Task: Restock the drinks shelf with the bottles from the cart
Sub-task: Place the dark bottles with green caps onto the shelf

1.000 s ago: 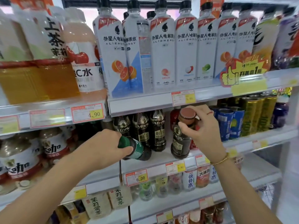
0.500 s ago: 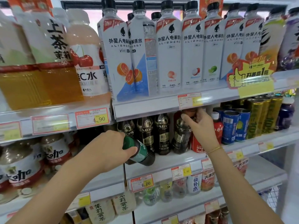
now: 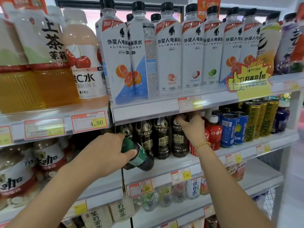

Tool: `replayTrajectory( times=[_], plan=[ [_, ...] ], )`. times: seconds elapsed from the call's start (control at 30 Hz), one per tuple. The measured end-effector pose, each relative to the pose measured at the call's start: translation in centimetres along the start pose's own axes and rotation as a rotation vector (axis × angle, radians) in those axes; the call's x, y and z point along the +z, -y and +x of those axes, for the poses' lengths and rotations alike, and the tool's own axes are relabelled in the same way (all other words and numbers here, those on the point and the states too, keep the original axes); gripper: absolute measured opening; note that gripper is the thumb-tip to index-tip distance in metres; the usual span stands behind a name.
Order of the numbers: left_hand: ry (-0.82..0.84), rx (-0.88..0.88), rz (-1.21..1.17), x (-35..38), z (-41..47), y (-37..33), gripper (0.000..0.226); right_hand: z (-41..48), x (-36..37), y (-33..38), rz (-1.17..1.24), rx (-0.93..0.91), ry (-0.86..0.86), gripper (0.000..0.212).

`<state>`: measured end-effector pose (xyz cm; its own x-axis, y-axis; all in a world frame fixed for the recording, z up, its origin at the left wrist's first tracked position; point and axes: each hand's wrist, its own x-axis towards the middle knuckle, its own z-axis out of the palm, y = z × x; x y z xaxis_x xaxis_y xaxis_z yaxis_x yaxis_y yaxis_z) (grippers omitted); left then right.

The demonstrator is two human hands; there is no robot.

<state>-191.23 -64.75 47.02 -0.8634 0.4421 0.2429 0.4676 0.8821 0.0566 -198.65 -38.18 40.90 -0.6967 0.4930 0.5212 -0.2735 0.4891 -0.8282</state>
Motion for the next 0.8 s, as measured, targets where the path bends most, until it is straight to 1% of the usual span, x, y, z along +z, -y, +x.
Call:
replayTrajectory(
  times=[0.1, 0.17, 0.27, 0.33, 0.4, 0.47, 0.53, 0.57, 0.63, 0.7, 0.73, 0.8],
  plan=[
    [0.004, -0.004, -0.013, 0.0, 0.0, 0.0, 0.033, -0.8, 1.2, -0.8, -0.112, -0.028, -0.051, 0.062],
    [0.008, -0.015, -0.022, 0.0, 0.0, 0.1, 0.034, -1.5, 1.3, -1.2, -0.128, -0.016, -0.071, 0.07],
    [0.008, -0.035, -0.027, 0.2, -0.1, 0.4, 0.036, -2.1, 0.8, -1.4, -0.143, -0.045, -0.085, 0.067],
    [0.011, -0.046, -0.032, 0.2, -0.1, 0.5, 0.036, -2.3, 0.6, -1.4, -0.074, -0.048, -0.043, 0.062],
    [0.011, -0.053, -0.037, 0.2, -0.1, 0.4, 0.036, -2.6, 0.7, -1.6, 0.013, -0.03, 0.007, 0.063],
    [0.019, -0.055, -0.033, 0.3, -0.1, 0.4, 0.036, -3.2, 1.0, -1.9, -0.012, -0.042, 0.015, 0.076],
    [0.036, -0.063, -0.037, 0.3, -0.2, 0.5, 0.035, -4.2, 1.3, -2.4, -0.171, -0.05, 0.021, 0.095],
    [0.044, -0.068, -0.044, 0.3, -0.2, 0.6, 0.035, -4.8, 1.4, -2.5, -0.264, -0.045, 0.022, 0.101],
    [0.061, -0.074, -0.06, 0.3, -0.2, 0.6, 0.036, -6.0, 1.6, -3.0, -0.44, -0.034, 0.047, 0.1],
    [0.068, -0.074, -0.065, 0.2, -0.2, 0.6, 0.036, -6.5, 1.6, -3.5, -0.552, 0.001, 0.077, 0.09],
    [0.067, -0.071, -0.059, 0.2, -0.2, 0.5, 0.036, -6.6, 1.6, -3.6, -0.563, 0.023, 0.078, 0.085],
    [0.062, -0.063, -0.044, 0.2, -0.2, 0.4, 0.037, -6.8, 1.6, -3.9, -0.494, 0.071, 0.062, 0.076]
  ],
)
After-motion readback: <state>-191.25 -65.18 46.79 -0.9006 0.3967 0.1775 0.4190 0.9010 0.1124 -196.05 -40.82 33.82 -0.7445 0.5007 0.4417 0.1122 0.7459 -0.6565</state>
